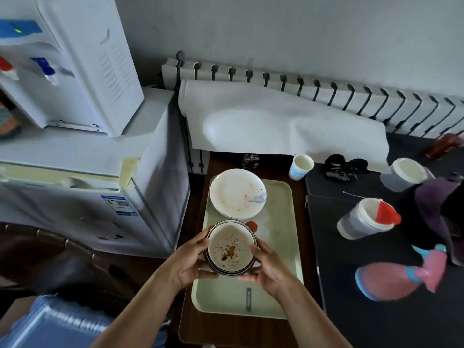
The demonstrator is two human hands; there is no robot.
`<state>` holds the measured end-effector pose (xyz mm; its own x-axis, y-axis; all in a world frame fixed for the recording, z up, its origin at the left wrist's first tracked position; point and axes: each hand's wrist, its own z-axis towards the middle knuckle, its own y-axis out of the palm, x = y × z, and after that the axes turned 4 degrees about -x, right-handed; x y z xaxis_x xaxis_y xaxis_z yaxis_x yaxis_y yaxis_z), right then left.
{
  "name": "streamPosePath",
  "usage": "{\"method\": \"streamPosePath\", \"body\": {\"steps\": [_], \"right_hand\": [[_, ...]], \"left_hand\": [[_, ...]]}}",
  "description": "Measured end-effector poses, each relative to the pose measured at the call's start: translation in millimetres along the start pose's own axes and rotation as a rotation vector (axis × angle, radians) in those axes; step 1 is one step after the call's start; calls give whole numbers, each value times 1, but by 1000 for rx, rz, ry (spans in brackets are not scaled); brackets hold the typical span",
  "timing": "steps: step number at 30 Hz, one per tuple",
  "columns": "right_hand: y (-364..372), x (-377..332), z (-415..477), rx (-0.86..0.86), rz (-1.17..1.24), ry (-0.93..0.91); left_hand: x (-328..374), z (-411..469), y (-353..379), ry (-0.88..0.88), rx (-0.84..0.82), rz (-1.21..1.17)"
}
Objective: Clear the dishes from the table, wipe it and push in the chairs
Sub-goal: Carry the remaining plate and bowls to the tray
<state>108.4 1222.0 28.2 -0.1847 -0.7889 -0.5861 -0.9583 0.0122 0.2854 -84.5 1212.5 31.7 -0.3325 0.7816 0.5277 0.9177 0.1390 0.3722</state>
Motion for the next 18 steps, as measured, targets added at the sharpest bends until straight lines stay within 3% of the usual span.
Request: {"method": "streamPosePath", "body": {"steps": [18], "right_hand": [[-2, -1, 18, 44, 52, 21]], "left_hand": [[2, 12, 6, 32, 97, -11]]}}
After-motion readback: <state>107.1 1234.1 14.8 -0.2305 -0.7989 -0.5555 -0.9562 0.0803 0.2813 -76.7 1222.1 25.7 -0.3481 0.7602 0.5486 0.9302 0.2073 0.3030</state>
